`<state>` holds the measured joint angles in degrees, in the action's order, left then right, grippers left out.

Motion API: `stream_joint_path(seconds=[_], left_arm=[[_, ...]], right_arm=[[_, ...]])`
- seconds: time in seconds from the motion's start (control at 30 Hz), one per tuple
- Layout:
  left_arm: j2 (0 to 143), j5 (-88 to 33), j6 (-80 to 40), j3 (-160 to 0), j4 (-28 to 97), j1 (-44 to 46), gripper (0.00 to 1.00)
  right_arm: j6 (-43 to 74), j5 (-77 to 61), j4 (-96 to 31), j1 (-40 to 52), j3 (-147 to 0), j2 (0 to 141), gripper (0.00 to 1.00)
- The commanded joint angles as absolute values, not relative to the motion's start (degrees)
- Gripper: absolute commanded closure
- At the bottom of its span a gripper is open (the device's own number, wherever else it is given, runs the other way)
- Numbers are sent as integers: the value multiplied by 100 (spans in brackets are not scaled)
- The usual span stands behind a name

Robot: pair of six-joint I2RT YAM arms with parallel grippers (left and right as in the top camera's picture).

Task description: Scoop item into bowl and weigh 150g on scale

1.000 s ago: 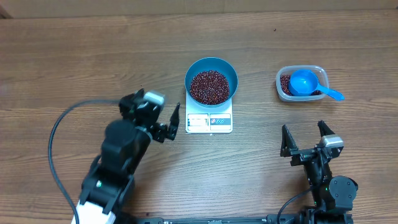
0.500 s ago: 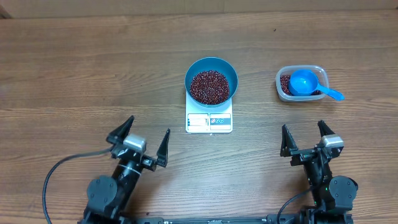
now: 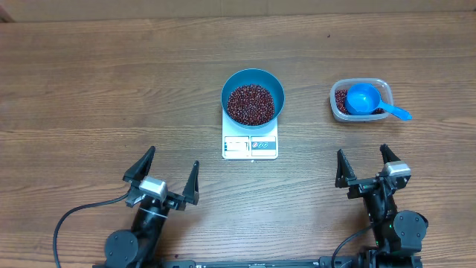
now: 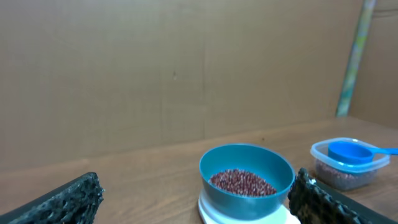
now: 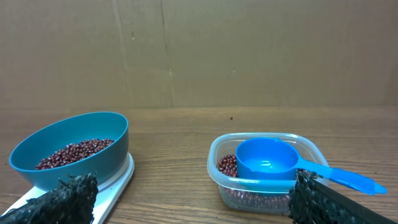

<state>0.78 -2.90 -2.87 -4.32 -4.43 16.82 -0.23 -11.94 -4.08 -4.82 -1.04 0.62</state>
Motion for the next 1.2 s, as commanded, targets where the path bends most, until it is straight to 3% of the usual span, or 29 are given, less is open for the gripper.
stream_joint_path(seconds=[0.0, 0.27, 0.57, 1.17], left_arm=[[16, 189, -928, -16, -617, 1612, 0], [16, 296, -976, -25, 340, 878, 0], [19, 318, 895, -25, 425, 541, 0], [25, 298, 919, -27, 425, 543, 0]], right_arm=[[1, -1144, -379, -451, -45, 16, 0], [1, -1144, -379, -451, -45, 16, 0], [1, -1144, -379, -451, -45, 16, 0], [1, -1144, -379, -451, -45, 16, 0]])
